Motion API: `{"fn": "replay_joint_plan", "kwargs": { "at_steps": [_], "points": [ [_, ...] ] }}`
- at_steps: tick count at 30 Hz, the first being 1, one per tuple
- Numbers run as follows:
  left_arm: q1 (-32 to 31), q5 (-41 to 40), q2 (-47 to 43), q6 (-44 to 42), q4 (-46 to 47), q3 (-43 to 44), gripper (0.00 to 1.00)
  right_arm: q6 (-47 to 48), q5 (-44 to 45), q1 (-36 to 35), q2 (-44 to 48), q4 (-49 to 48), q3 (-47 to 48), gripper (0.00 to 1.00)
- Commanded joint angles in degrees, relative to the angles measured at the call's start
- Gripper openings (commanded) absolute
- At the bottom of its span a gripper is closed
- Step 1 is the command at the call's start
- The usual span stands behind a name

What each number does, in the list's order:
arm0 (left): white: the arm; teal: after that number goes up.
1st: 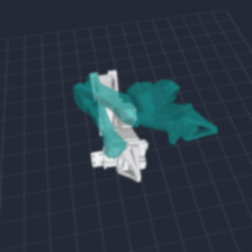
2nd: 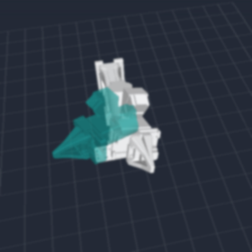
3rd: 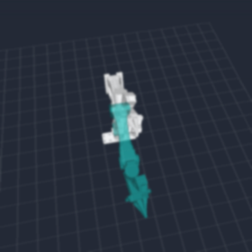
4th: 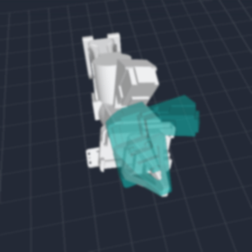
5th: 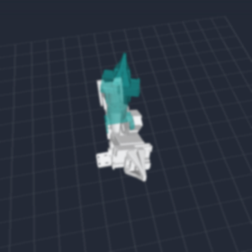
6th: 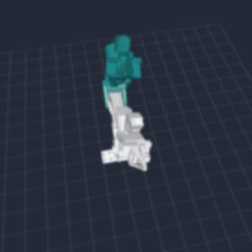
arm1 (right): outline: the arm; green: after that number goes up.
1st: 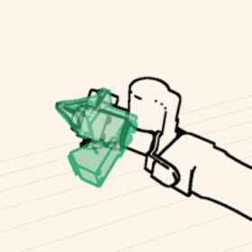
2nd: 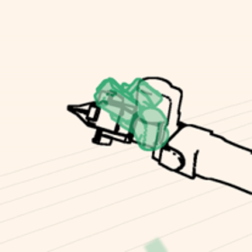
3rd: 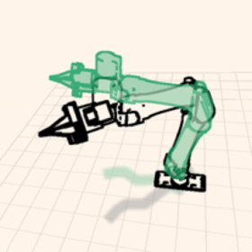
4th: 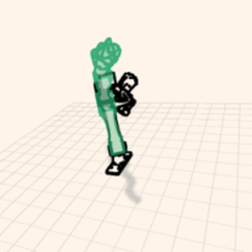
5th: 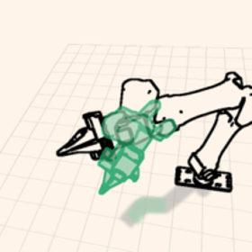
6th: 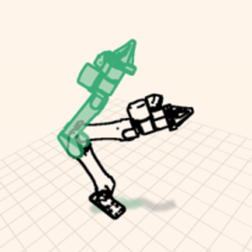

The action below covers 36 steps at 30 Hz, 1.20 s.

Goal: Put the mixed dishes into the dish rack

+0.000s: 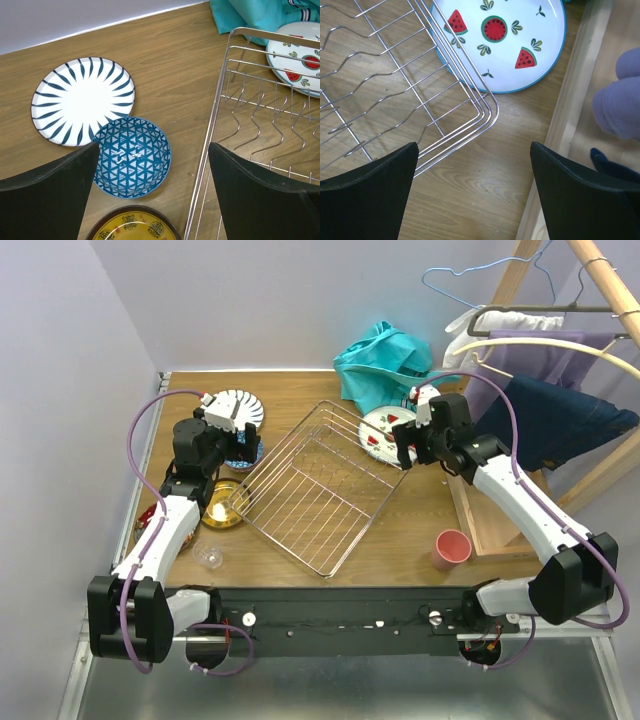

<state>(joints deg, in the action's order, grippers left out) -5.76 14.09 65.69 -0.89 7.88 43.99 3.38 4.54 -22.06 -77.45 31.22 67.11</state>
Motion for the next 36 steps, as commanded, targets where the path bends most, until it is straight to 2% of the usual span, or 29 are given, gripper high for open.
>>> {"fn": "replay_joint_plan", "kwargs": {
  "at_steps": [1, 2, 5, 7, 12, 15, 23, 28, 36],
  "points": [
    [-0.22, 2.16, 0.4, -1.3, -2.42, 3.46, 0.99, -0.92, -2.34, -0.35, -0.16, -0.19, 1.35, 1.0],
    [-0.39, 1.82, 0.84, -4.79, -5.74, 4.52, 0.99, -0.05, -2.34, -0.35, -0.33, -0.55, 2.23, 1.0],
    [-0.83, -2.56, 3.82, -7.02, -12.59, 9.7, 0.99, 1.37, -4.0, -0.26, -2.0, 0.06, 4.07, 1.0],
    [-0.83, -2.4, 5.94, -9.39, -14.99, 12.6, 0.99, 1.55, -7.86, -0.35, -2.53, 0.07, 5.13, 1.0],
    [-0.83, 6.8, 6.37, -12.12, -15.26, 12.09, 0.98, -4.76, -10.69, -0.35, -5.6, -2.83, 4.26, 1.0],
    [-0.83, 12.26, 8.65, -13.44, -18.51, 14.98, 0.92, -5.57, -11.65, -0.7, -6.48, -4.24, 3.38, 1.0],
    [-1.97, 18.16, 14.81, -17.22, -26.41, 22.72, 0.81, -5.48, -11.74, -0.88, -7.89, -3.09, 5.49, 1.0],
    [-5.4, 16.24, 18.85, -19.33, -27.66, 24.56, 0.74, -5.84, -11.22, -0.96, -7.02, -3.71, 4.43, 1.0],
    [-6.72, 11.23, 27.37, -16.61, -26.16, 28.87, 0.74, -5.31, -9.72, -0.96, -5.08, -4.15, 2.24, 1.0]
  ]
}}
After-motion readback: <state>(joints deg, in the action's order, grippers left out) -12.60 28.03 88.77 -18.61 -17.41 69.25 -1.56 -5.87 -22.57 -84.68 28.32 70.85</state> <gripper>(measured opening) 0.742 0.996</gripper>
